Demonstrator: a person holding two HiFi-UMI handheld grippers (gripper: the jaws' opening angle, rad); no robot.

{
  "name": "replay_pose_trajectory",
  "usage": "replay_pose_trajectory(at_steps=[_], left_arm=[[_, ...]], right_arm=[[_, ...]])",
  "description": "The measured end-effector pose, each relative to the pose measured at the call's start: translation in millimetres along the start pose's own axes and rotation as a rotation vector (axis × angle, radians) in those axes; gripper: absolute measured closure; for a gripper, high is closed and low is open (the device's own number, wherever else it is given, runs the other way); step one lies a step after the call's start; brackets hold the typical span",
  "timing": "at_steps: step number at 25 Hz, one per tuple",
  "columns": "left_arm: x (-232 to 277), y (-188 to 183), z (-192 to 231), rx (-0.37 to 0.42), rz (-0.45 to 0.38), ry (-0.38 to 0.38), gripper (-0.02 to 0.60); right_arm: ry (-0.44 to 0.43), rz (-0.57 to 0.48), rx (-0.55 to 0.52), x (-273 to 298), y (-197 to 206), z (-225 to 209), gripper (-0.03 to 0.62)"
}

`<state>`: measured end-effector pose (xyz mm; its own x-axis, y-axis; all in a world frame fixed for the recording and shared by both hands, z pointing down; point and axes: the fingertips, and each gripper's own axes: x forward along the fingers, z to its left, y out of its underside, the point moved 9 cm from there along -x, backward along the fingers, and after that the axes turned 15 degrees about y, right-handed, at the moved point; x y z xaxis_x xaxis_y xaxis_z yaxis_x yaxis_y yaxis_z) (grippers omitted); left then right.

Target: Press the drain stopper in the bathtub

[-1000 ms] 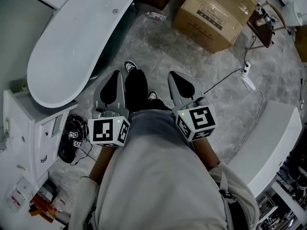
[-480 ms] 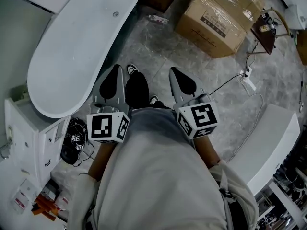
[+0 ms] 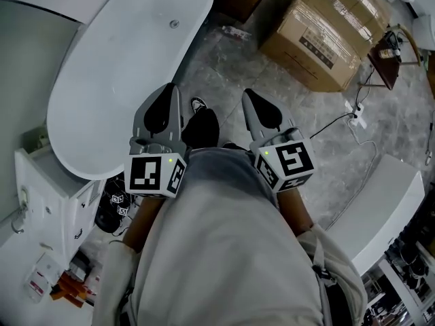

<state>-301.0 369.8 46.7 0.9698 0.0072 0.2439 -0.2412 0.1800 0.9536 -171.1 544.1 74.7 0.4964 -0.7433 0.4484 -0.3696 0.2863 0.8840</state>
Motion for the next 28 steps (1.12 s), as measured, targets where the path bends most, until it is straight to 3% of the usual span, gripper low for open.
replay_pose_trajectory(at_steps=[11,20,28], left_arm=[[28,-19,106,-0.025,-0.024,-0.032,0.581],[34,-17,152,-0.079,-0.058,-0.074,0.581],[49,-28,192,-0.118,-0.091,-0.175,0.581]], right_arm=[[-0.053,0.008,-0.058,107,-48,43,0.595],[-0.121,0.039,-0.115,155,-62,67,0.595],[-0.23,0.054,-0.177,212,-87,80,0.595]])
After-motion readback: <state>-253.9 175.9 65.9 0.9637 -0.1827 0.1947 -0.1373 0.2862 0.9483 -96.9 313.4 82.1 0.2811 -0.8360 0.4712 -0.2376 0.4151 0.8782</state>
